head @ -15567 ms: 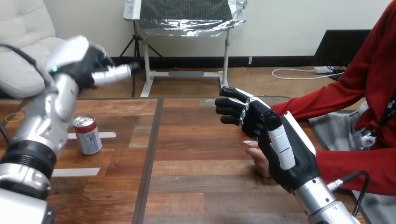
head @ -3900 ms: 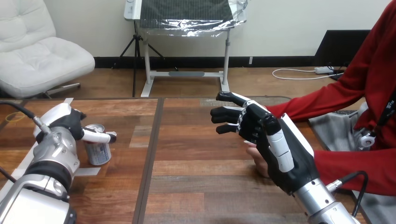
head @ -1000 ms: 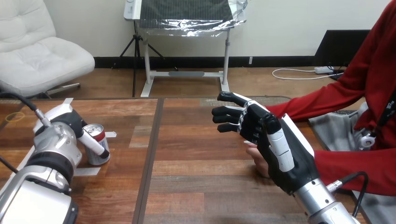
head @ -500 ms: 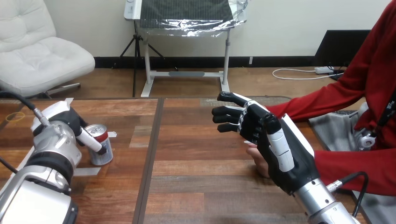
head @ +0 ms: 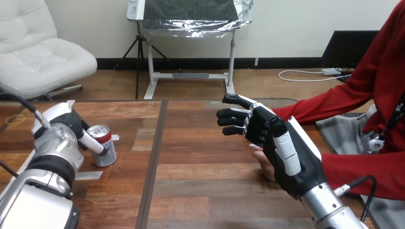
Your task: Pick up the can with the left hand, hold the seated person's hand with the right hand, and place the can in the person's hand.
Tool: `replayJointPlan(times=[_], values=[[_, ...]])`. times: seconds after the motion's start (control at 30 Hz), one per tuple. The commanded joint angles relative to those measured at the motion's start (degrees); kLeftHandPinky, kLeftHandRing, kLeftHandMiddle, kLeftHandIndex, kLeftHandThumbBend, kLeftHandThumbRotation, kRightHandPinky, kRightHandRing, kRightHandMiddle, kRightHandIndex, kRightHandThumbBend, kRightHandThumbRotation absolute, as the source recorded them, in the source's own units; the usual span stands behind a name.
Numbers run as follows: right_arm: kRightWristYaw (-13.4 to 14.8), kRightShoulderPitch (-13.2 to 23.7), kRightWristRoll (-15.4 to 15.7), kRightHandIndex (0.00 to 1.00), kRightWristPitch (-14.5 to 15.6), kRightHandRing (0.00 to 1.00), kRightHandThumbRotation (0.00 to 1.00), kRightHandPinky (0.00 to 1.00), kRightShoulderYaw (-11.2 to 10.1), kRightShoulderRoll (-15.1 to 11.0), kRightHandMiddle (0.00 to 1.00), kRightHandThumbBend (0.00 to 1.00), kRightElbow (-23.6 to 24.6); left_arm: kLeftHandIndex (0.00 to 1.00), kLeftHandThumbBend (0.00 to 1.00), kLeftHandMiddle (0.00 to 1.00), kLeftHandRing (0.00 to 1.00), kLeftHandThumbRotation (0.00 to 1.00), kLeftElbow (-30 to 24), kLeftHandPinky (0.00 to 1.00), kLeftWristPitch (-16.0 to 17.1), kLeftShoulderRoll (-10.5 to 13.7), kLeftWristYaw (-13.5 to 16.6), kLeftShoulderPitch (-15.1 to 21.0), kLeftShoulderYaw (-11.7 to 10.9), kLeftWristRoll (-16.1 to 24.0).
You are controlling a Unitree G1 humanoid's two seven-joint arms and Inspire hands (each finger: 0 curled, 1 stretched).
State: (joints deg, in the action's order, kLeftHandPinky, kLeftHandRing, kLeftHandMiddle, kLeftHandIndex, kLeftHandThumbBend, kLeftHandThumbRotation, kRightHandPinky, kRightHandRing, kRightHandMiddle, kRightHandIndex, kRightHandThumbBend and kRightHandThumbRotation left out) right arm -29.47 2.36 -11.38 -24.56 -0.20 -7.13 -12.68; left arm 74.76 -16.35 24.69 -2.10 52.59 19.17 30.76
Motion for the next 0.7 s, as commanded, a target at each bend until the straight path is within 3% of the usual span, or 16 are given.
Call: replayJointPlan(times=[0.0, 0.67], values=[[0.2, 3.6, -0.7, 0.83, -0.4, 0.76, 1.00, 0.73, -0.3, -0.5, 0.76, 0.82, 1.9, 0.74, 0.67, 0.37, 0.26, 0.00, -2.0, 0.16, 0.8, 1.0, 1.5, 3.6, 0.0, 0.1], [0.4, 3.5, -0.4, 0.83, -0.2, 0.76, 1.00, 0.73, -0.3, -0.5, 0.76, 0.81, 2.2, 0.82, 0.57, 0.33, 0.21, 0.00, -1.8, 0.13, 0.7, 1.0, 3.0, 3.3, 0.3, 0.4]])
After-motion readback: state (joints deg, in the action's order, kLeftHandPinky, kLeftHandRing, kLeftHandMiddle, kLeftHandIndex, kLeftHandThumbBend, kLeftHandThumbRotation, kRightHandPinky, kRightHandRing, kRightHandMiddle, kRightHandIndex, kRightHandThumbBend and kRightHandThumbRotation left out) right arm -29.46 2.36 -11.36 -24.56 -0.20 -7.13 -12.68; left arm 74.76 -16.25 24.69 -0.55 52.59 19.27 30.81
